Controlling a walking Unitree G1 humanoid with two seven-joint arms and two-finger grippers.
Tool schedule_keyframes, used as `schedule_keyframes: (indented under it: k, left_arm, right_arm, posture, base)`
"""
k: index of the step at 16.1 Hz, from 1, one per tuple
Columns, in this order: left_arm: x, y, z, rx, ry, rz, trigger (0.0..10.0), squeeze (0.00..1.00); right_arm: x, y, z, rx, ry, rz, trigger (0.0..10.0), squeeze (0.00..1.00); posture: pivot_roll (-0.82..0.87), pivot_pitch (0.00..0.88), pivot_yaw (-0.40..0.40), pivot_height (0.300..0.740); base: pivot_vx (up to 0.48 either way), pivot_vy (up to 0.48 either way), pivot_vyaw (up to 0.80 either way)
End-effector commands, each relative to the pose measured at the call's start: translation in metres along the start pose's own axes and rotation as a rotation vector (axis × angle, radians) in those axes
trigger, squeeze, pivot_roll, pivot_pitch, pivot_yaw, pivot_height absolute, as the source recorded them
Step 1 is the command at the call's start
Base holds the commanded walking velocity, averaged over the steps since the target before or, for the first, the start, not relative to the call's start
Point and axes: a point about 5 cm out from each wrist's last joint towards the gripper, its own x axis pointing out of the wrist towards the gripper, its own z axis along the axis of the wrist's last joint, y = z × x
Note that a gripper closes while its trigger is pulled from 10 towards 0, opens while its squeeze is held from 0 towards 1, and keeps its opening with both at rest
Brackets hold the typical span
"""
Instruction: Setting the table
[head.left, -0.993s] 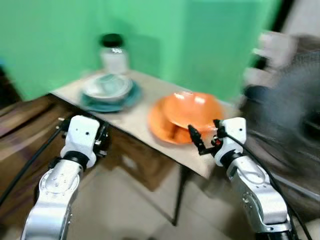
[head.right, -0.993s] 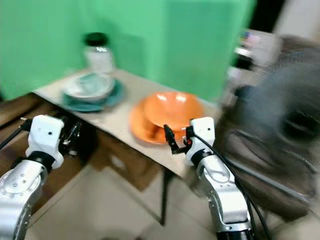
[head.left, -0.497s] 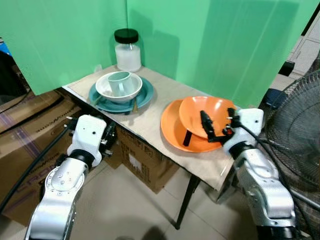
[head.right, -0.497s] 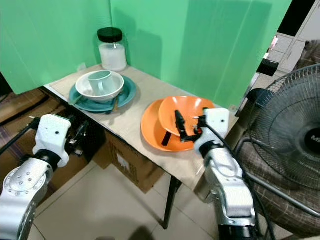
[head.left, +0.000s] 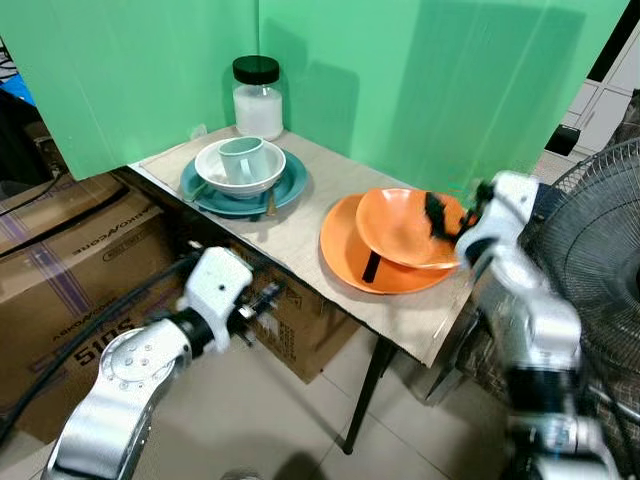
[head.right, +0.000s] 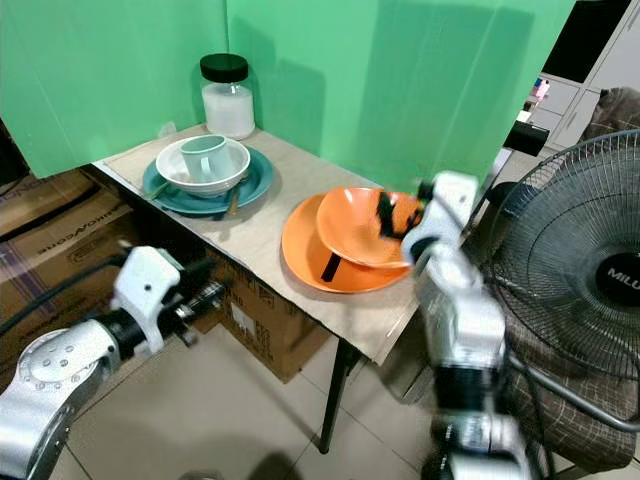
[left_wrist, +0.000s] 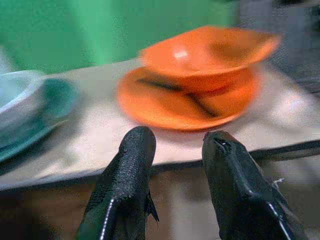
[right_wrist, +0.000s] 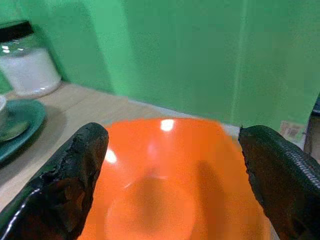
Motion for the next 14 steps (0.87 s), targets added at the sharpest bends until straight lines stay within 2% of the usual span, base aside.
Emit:
schedule_keyframes:
  k: [1,5,6,7,8,9,14]
  left_arm:
    - [0.003,-0.004,0.006,-0.014,-0.026,-0.084,10.0,0.00]
    - [0.005,-0.004,0.007,-0.030,-0.042,-0.139,10.0,0.00]
    - [0.005,-0.002,0.007,-0.025,-0.039,-0.142,10.0,0.00]
    - [0.005,-0.002,0.007,-0.024,-0.038,-0.143,10.0,0.00]
    - [0.006,0.000,0.007,-0.024,-0.037,-0.152,10.0,0.00]
    - [0.005,0.001,0.007,-0.022,-0.035,-0.158,10.0,0.00]
    - [0.005,0.007,0.007,-0.009,-0.027,-0.158,10.0,0.00]
  right_arm:
    - [0.006,-0.011,0.001,0.021,0.069,-0.038,10.0,0.00]
    - [0.012,-0.030,-0.010,0.152,0.293,-0.067,10.0,0.00]
    - [0.012,-0.034,-0.013,0.157,0.315,-0.086,10.0,0.00]
    - [0.012,-0.035,-0.015,0.164,0.323,-0.089,9.3,0.00]
    - [0.011,-0.038,-0.017,0.184,0.357,-0.088,0.9,0.00]
    - [0.009,-0.039,-0.019,0.207,0.380,-0.081,0.0,0.00]
    - [0.006,-0.037,-0.017,0.316,0.432,-0.014,0.0,0.00]
  posture:
    - [0.23,0.000,-0.062,0.740]
    - [0.22,0.000,-0.060,0.740]
    - [0.22,0.000,-0.059,0.740]
    - [0.22,0.000,-0.055,0.740]
    - [0.22,0.000,-0.053,0.740]
    - [0.21,0.000,-0.050,0.740]
    - [0.20,0.000,-0.050,0.740]
  base:
    - [0.000,0.000,0.00]
    - [0.000,0.000,0.00]
    - [0.000,0.000,0.00]
    - [0.000,0.000,0.00]
    - [0.000,0.000,0.00]
    - [0.000,0.000,0.00]
    - [0.000,0.000,0.00]
